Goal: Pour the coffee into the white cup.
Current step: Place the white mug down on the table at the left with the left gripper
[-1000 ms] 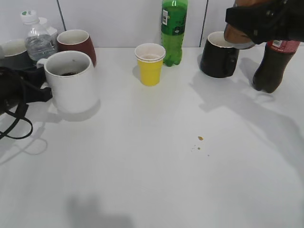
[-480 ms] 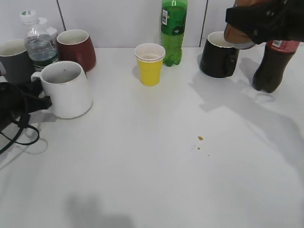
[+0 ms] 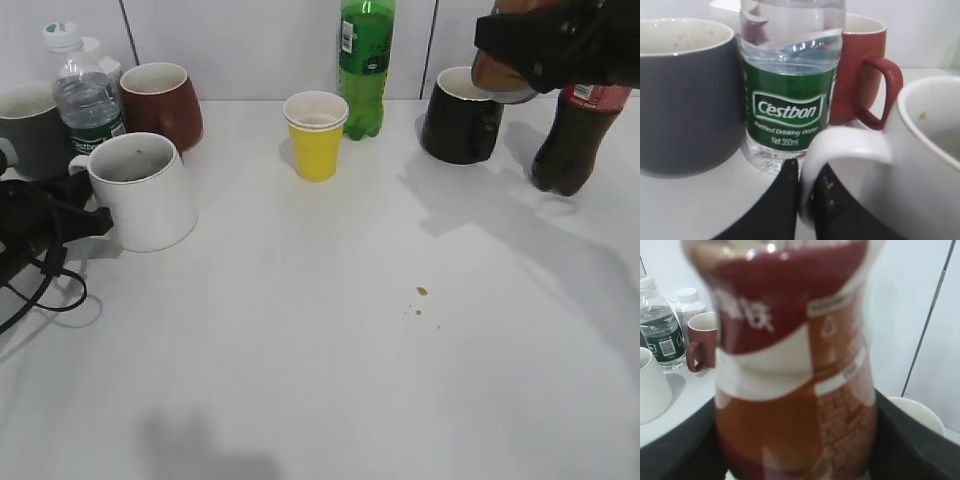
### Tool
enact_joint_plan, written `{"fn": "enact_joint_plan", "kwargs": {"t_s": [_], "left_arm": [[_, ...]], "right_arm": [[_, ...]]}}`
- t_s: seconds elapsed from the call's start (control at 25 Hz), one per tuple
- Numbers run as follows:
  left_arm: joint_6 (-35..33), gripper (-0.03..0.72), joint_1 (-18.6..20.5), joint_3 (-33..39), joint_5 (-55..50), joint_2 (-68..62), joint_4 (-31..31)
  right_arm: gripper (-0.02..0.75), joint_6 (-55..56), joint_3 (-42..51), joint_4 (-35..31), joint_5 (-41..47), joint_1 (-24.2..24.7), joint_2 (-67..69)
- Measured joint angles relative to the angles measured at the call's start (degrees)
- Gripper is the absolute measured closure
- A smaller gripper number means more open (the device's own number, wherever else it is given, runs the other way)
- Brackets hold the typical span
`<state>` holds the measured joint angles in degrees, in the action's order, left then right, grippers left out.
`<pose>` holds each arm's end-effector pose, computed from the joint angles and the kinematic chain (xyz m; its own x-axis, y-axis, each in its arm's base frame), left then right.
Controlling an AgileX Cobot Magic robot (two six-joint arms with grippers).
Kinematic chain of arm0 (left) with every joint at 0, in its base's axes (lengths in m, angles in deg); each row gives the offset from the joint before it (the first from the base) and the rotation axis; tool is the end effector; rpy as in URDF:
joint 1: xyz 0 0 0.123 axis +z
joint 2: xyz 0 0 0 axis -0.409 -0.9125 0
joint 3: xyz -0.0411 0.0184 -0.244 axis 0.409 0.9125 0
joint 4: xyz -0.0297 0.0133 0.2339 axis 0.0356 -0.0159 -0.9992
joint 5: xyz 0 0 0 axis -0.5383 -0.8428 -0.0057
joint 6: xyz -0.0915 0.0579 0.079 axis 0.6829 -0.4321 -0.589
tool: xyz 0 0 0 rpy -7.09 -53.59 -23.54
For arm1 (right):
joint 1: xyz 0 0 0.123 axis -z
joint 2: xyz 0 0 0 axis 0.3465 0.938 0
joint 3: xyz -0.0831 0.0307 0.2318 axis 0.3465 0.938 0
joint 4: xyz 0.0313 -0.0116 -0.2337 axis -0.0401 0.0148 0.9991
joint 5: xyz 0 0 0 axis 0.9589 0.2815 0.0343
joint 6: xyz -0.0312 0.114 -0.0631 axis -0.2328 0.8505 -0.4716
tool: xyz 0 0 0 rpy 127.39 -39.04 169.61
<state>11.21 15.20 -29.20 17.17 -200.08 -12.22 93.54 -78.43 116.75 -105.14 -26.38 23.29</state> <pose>0.3218 -0.0590 0.0881 -0.1838 -0.0457 -0.9819 0.2022 0.9758 -0.0832 0.3166 0.1141 0.2450 -0.1266 -0.0797 -0.9888 -0.6808 0.7320 0.0282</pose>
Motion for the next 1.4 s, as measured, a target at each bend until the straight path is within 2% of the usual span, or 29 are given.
{"fn": "enact_joint_plan", "kwargs": {"t_s": [0.16,0.44,0.76,1.04,1.4], "left_arm": [[0.1,0.596,0.0,0.8,0.6,0.0,0.4],[0.2,0.533,0.0,6.2,2.0,2.5,2.6],[0.2,0.420,0.0,8.8,0.8,5.4,2.9],[0.2,0.410,0.0,9.4,-0.3,9.5,0.2],[0.2,0.410,0.0,13.6,-1.5,16.9,-2.8]], "right_arm": [[0.203,0.0,0.0,0.0,0.0,0.0,0.0],[0.203,0.0,0.0,0.0,0.0,0.0,0.0],[0.203,-0.4,0.0,0.0,0.4,0.0,0.0],[0.203,-1.5,0.0,0.0,1.9,0.0,0.0],[0.203,-3.9,2.1,-0.5,5.2,0.0,0.0]]}}
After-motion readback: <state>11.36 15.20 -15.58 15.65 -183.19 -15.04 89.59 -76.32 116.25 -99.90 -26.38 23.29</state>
